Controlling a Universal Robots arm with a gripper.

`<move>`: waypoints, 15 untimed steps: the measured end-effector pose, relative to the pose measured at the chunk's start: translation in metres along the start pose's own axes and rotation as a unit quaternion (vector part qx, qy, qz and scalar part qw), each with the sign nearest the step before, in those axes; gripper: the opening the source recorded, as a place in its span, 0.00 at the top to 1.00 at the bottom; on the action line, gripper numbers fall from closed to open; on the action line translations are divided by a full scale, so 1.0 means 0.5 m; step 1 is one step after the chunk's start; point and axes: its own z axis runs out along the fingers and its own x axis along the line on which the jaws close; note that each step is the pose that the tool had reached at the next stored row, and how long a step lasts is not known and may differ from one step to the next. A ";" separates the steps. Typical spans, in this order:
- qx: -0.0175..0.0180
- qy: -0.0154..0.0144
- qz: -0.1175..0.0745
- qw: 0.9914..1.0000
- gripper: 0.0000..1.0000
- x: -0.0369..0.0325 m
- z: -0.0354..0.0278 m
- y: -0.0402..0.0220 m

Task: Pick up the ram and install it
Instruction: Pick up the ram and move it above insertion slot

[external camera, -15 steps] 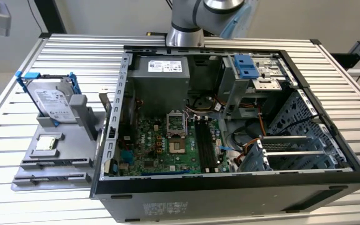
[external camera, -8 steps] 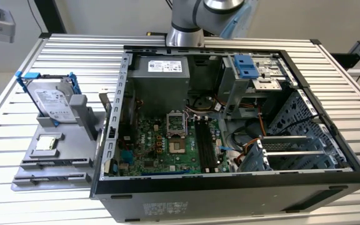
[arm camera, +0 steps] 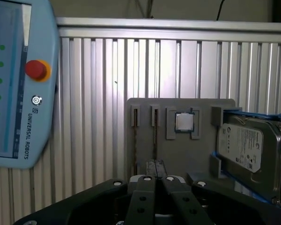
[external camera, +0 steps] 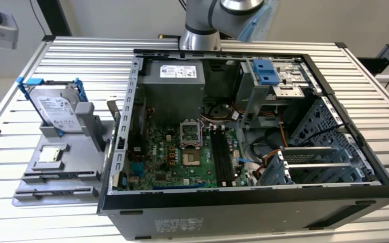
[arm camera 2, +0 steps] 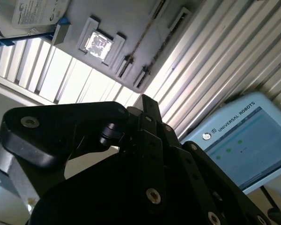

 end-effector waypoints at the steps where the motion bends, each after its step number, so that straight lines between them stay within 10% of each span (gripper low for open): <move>1: 0.000 0.000 0.000 1.000 1.00 0.000 0.002 0.000; 15: 0.000 0.000 0.000 1.000 1.00 0.001 0.029 -0.001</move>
